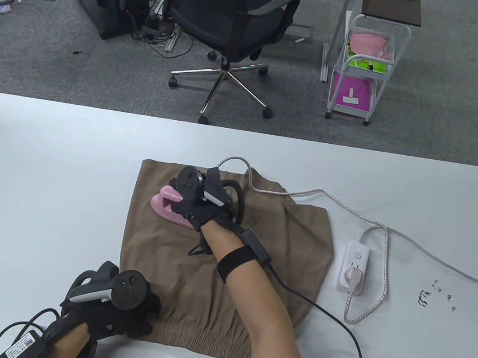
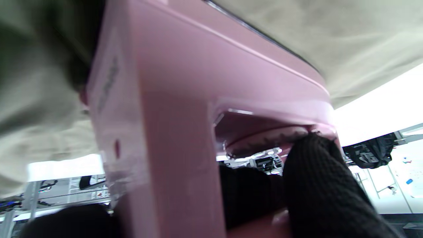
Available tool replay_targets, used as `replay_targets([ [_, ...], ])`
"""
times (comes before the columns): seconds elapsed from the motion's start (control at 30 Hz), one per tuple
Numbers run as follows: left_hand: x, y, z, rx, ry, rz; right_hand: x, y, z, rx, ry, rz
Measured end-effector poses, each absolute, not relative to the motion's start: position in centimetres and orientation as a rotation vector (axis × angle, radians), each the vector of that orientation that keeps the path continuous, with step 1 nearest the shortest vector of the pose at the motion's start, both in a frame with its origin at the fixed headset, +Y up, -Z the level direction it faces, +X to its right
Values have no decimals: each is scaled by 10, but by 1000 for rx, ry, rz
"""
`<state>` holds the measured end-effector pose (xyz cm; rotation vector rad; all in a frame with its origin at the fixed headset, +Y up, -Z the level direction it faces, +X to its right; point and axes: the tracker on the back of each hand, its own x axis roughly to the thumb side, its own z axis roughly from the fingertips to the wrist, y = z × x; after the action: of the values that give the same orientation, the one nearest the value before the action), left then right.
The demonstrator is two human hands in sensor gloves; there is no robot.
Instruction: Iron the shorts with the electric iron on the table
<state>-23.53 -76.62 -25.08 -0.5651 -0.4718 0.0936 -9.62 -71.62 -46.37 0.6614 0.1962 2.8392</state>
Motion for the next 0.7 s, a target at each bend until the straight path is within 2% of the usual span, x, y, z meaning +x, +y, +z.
replay_targets([
  [0.3, -235, -766, -251, -565, -475, 90, -139, -718, -452, 745, 245, 2801],
  [0.53, -235, -766, -251, -564, -471, 89, -128, -716, -450, 690, 267, 2836],
  [0.7, -235, -766, -251, -565, -465, 90, -102, -713, -448, 657, 295, 2860],
])
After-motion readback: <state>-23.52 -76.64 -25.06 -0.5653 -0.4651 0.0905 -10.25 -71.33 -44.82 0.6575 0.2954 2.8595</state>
